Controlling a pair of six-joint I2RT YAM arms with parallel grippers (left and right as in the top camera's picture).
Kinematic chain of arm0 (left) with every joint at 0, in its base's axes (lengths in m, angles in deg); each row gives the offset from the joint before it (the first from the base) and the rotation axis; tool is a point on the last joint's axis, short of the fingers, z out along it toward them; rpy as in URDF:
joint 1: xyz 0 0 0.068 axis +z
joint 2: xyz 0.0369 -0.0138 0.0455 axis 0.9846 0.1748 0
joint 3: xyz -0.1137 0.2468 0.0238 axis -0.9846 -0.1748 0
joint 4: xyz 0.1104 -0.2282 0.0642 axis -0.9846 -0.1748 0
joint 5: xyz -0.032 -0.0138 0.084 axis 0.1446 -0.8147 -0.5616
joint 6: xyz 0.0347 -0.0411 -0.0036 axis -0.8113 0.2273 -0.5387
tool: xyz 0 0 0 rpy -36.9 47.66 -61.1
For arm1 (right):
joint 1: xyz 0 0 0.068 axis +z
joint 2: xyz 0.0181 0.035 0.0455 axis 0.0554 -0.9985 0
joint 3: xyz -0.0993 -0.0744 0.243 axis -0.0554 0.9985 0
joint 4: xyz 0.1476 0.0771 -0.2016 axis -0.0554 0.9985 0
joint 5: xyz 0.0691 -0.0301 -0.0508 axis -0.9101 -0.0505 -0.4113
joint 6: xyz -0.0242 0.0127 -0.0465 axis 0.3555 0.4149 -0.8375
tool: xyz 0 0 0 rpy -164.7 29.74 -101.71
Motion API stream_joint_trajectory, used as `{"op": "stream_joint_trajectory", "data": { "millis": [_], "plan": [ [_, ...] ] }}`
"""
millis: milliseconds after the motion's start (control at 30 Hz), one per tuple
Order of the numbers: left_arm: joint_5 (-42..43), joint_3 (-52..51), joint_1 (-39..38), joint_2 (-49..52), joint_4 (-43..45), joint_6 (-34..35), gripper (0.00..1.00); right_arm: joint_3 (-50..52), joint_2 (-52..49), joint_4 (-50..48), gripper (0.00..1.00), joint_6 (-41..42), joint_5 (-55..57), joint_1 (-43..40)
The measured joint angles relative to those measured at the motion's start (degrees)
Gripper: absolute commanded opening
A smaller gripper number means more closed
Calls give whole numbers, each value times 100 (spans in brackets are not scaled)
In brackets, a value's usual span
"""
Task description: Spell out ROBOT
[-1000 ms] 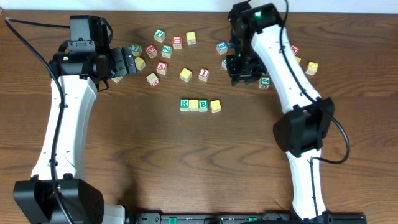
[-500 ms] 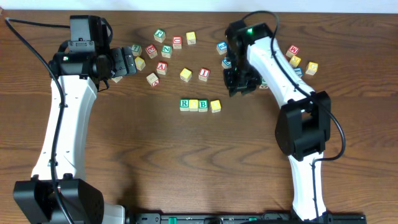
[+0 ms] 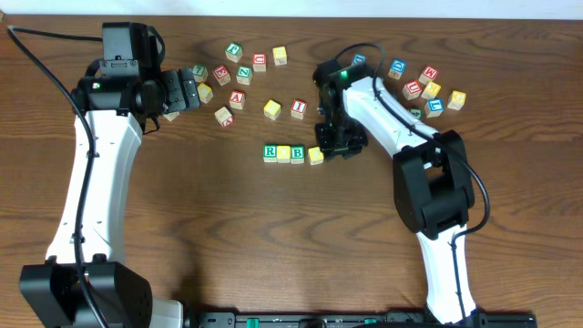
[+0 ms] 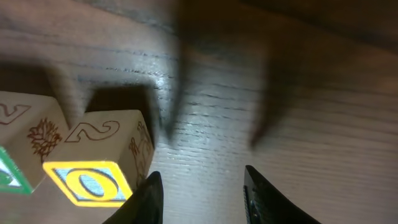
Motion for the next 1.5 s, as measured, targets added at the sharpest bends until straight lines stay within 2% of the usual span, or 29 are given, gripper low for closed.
{"op": "stream_joint_trajectory", "data": {
  "millis": [300, 567, 600, 667, 800, 867, 1200, 1500],
  "plan": [
    [0, 0, 0, -2, 0, 2, 97, 105, 0, -219, 39, 111, 4, 240],
    [-2, 0, 0, 0, 0, 0, 97, 105, 0, -177, 37, 155, 4, 267],
    [-2, 0, 0, -2, 0, 2, 97, 105, 0, -142, 35, 157, 2, 267],
    [-2, 0, 0, -2, 0, 0, 97, 105, 0, -26, 22, 186, -20, 267],
    [0, 0, 0, -2, 0, 0, 97, 105, 0, 203, 6, 205, -114, 293],
    [-2, 0, 0, -2, 0, 2, 97, 107, 0, 310, 3, 190, -138, 365],
    [-2, 0, 0, 0, 0, 2, 97, 109, 0, 160, 3, 188, -149, 822],
    [-2, 0, 0, -2, 0, 0, 97, 109, 0, -225, 4, 203, -136, 852]
  ]
}}
